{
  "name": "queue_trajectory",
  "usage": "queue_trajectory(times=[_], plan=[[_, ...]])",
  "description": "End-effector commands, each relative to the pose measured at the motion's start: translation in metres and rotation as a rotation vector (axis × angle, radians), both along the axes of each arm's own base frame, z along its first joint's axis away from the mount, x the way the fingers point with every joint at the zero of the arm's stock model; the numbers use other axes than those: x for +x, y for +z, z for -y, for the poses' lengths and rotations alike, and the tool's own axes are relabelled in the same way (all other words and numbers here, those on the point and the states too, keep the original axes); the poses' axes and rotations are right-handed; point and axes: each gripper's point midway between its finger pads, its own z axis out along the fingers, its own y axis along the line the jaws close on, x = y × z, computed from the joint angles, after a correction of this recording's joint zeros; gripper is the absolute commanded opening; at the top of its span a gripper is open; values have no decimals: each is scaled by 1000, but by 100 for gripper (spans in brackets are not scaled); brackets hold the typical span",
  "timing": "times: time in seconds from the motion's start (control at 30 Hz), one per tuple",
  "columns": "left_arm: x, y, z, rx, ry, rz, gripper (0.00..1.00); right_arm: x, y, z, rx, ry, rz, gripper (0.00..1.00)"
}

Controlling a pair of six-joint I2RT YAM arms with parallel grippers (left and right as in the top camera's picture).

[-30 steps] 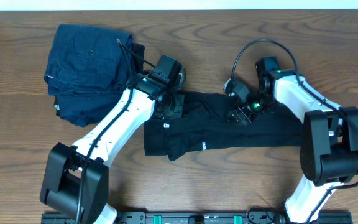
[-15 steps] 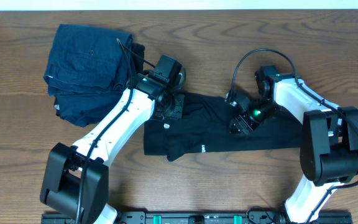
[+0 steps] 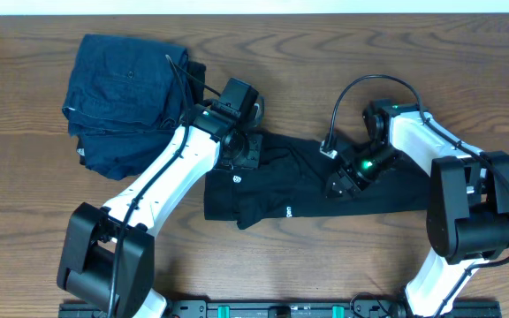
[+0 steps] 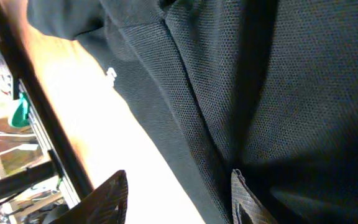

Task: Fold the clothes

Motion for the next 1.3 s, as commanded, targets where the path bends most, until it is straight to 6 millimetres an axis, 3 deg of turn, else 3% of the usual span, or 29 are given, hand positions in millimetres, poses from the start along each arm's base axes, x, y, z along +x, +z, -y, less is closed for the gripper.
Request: queue_trajectory(times=[0.0, 0.27, 0.43, 0.8, 0.83, 0.9, 1.0, 1.17, 1.27], plan=[[-2, -4, -3, 14, -7, -8, 30, -2, 6, -6, 41, -16, -3, 51], [-3, -4, -3, 15, -7, -12, 29, -22, -23, -6, 21, -10, -6, 51], [-3, -4, -3, 15, -7, -11, 30, -40, -23, -12, 24, 10, -63, 50], [0, -5, -8, 41, 3, 5, 29, -30, -23, -16, 5, -47, -66, 50], [0, -5, -7, 38, 5, 3, 25, -29, -22, -17, 10, -48, -63, 50], [0, -3, -2, 19, -6, 4, 15, -24, -17, -21, 39, -55, -55, 49], [2, 0, 8, -24, -24, 19, 10, -14, 1, -29, 89, -64, -31, 49], [2, 2, 15, -63, -35, 15, 10, 3, 38, -28, 98, -75, 20, 49], [-3, 4, 23, -105, -50, -6, 10, 18, 52, -14, 41, -122, 96, 51]])
